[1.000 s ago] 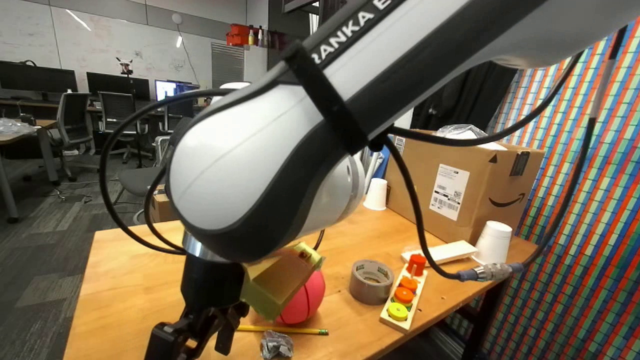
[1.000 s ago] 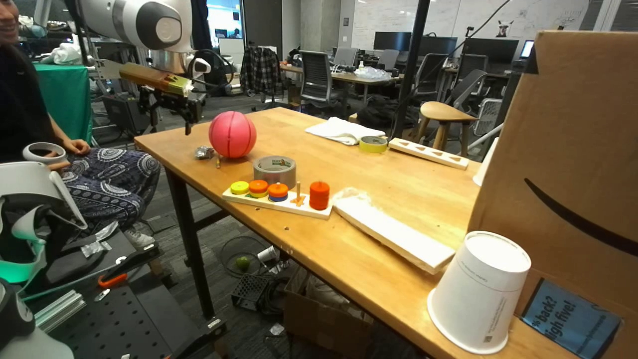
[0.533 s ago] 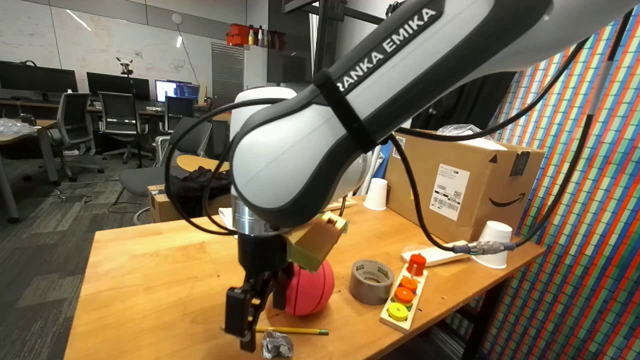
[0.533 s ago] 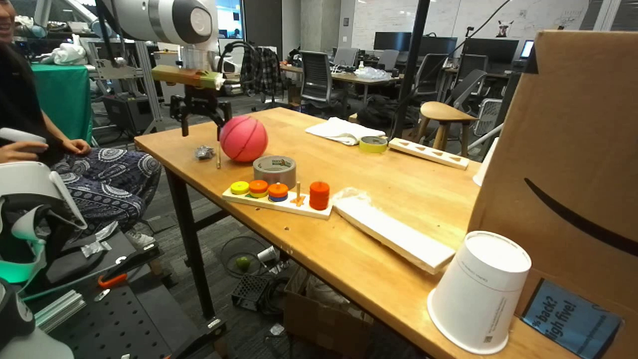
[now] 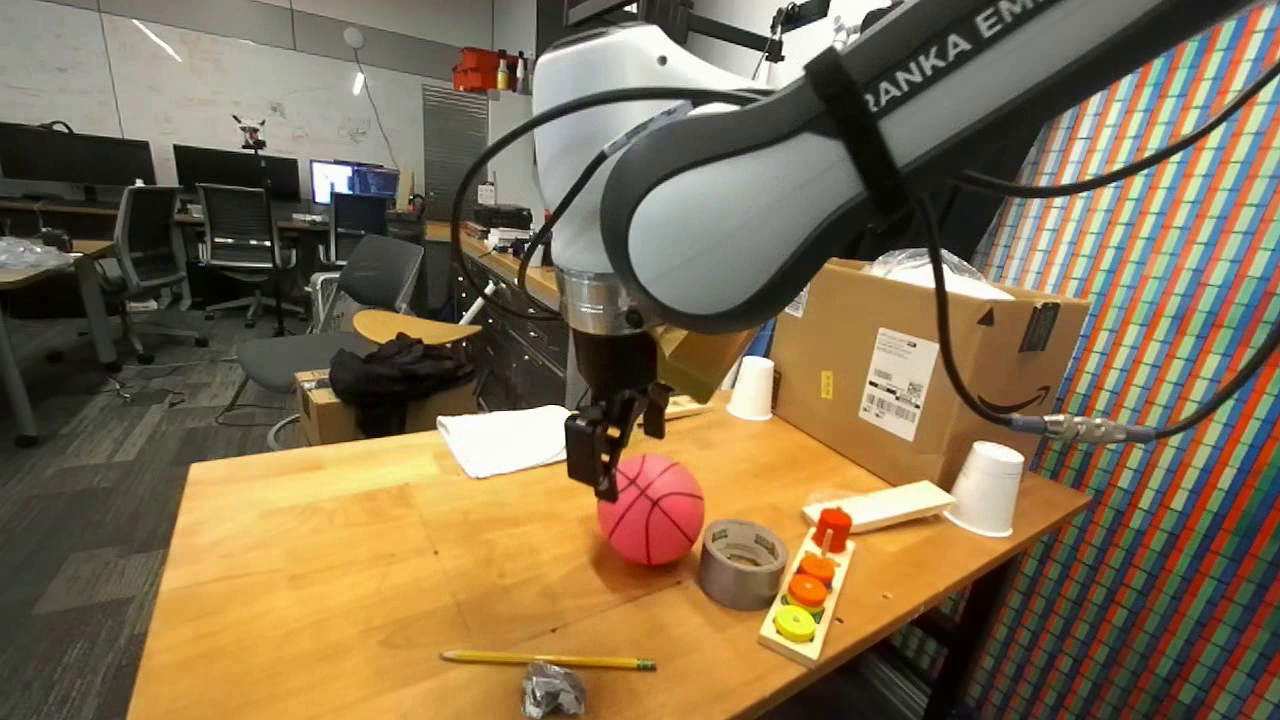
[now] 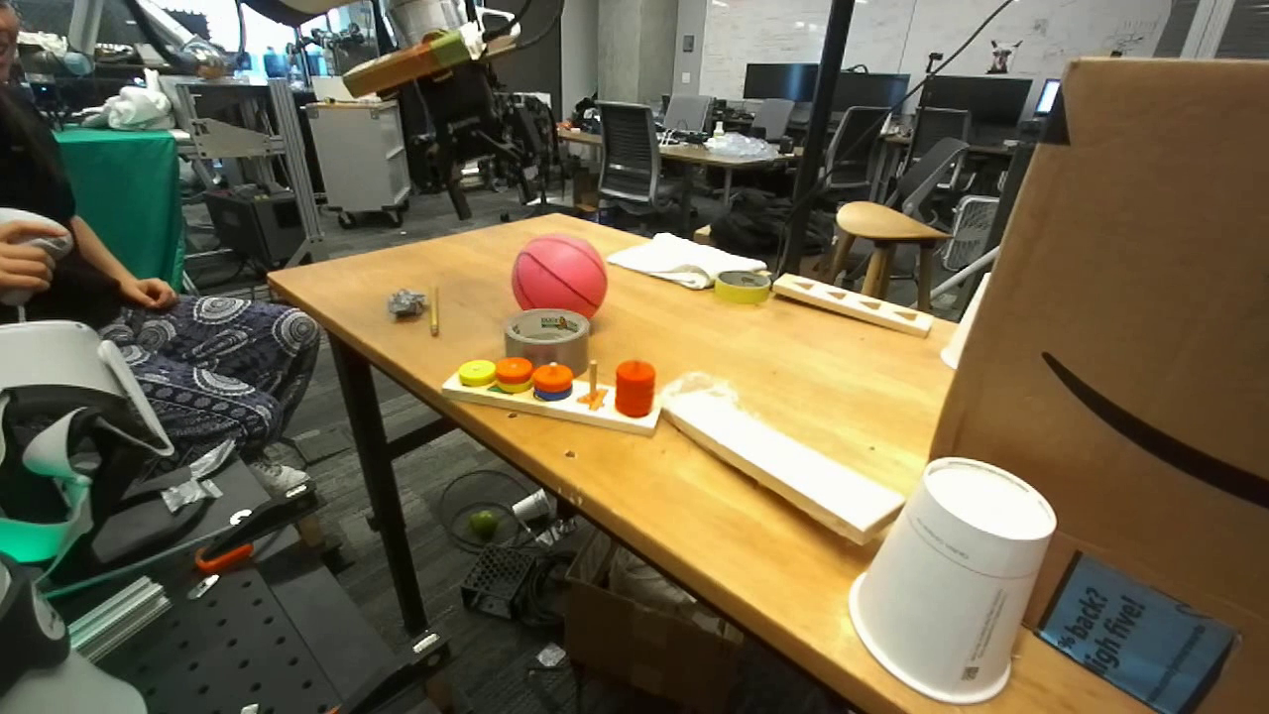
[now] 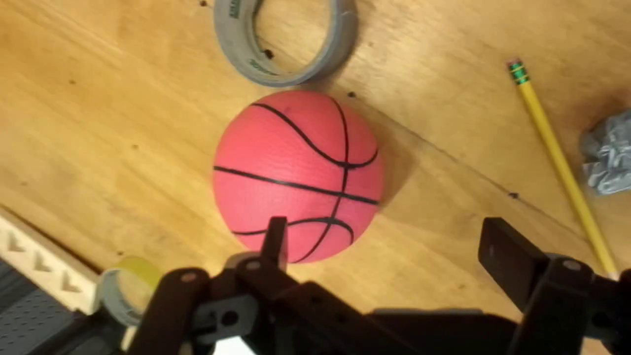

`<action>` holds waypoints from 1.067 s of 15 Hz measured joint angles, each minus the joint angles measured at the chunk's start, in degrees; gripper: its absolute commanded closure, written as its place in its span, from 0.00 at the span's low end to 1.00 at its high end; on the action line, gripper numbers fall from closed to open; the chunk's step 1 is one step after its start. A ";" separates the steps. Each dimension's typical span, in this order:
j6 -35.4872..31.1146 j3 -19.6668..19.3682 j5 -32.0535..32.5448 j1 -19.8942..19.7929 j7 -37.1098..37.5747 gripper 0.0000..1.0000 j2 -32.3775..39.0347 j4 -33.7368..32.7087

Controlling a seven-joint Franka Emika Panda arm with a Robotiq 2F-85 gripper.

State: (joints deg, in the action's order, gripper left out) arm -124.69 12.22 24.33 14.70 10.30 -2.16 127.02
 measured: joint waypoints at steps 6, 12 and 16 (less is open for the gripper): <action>2.64 2.64 4.51 -0.12 12.59 0.00 -2.97 1.53; -10.59 5.72 -11.02 2.32 10.65 0.00 -0.23 3.95; -18.57 6.59 -15.95 3.42 7.72 0.00 2.82 3.88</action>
State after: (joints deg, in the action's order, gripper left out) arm -143.25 18.81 8.37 18.12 18.02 0.65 130.90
